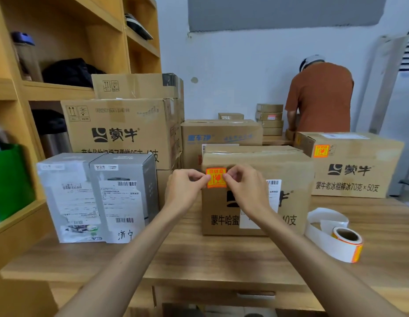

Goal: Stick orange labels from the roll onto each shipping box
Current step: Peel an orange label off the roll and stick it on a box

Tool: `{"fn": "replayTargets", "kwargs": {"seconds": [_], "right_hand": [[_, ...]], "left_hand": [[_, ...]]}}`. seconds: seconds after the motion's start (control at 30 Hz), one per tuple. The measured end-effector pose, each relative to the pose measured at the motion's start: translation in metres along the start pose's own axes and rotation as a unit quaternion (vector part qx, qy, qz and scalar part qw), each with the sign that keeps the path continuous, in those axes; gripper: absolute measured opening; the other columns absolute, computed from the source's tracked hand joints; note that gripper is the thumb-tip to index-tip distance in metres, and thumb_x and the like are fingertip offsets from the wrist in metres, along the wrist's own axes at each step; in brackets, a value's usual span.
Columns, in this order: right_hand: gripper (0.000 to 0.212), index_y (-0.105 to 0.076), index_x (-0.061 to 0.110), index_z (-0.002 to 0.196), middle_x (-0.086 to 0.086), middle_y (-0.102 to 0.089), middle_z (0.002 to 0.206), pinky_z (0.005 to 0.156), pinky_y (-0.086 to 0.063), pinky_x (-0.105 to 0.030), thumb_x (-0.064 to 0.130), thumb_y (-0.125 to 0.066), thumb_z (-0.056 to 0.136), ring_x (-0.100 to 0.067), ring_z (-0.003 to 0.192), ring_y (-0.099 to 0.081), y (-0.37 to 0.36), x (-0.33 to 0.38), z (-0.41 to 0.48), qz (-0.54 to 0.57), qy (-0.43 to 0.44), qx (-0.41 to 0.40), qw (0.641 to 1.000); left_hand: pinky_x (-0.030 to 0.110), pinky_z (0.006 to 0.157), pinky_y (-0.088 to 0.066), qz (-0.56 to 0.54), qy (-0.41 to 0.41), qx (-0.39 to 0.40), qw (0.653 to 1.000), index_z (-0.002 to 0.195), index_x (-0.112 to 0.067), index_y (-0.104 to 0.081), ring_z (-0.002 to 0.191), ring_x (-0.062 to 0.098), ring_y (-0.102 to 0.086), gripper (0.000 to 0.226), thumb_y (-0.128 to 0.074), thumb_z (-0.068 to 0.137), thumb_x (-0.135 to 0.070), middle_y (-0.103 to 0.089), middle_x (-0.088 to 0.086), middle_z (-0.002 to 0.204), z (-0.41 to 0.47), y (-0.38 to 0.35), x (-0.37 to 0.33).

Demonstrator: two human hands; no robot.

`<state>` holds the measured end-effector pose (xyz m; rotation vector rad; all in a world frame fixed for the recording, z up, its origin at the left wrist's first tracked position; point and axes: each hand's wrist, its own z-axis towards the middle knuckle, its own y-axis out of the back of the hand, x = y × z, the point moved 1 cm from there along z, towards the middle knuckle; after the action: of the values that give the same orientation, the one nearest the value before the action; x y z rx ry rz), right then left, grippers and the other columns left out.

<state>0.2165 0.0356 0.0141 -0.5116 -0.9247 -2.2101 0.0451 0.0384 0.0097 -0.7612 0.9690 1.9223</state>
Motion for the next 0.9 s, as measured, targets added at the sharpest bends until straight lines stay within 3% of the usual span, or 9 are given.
{"fn": "replayTargets", "kwargs": {"seconds": [0.3, 0.63, 0.8, 0.9], "right_hand": [[0.015, -0.066, 0.021, 0.082, 0.009, -0.062, 0.087, 0.067, -0.049, -0.037, 0.032, -0.066, 0.092, -0.010, 0.077, -0.058, -0.007, -0.001, -0.002, -0.028, 0.000, -0.019, 0.999], [0.016, -0.064, 0.021, 0.084, 0.011, -0.058, 0.085, 0.058, -0.034, -0.030, 0.034, -0.062, 0.095, -0.010, 0.071, -0.054, -0.013, 0.000, 0.000, -0.065, 0.012, -0.032, 0.997], [0.024, -0.053, 0.020, 0.080, 0.008, -0.054, 0.080, 0.053, -0.033, -0.031, 0.037, -0.064, 0.093, -0.014, 0.065, -0.051, -0.012, -0.003, 0.003, -0.120, 0.054, -0.055, 0.990], [0.029, -0.051, 0.016, 0.080, 0.002, -0.050, 0.084, 0.055, -0.036, -0.031, 0.034, -0.071, 0.086, -0.017, 0.072, -0.047, -0.003, -0.003, 0.009, -0.144, 0.134, -0.112, 0.974]], "left_hand": [[0.039, 0.077, -0.059, 0.092, 0.000, -0.019, 0.996, 0.085, -0.031, -0.081, 0.079, 0.005, -0.069, 0.020, -0.073, 0.087, -0.050, -0.074, -0.014, 0.072, 0.006, -0.005, 0.004], [0.028, 0.071, -0.052, 0.158, -0.028, -0.042, 0.986, 0.089, -0.029, -0.080, 0.084, 0.007, -0.068, 0.021, -0.071, 0.090, -0.048, -0.075, -0.012, 0.082, 0.010, -0.006, 0.001], [0.032, 0.069, -0.052, 0.188, -0.059, -0.049, 0.979, 0.084, -0.030, -0.071, 0.081, 0.009, -0.065, 0.019, -0.072, 0.088, -0.049, -0.068, -0.013, 0.079, 0.012, -0.002, 0.002], [0.031, 0.065, -0.048, 0.168, -0.115, -0.038, 0.978, 0.100, -0.031, -0.061, 0.077, 0.005, -0.057, 0.023, -0.074, 0.087, -0.045, -0.058, -0.011, 0.088, 0.014, 0.005, 0.005]]}}
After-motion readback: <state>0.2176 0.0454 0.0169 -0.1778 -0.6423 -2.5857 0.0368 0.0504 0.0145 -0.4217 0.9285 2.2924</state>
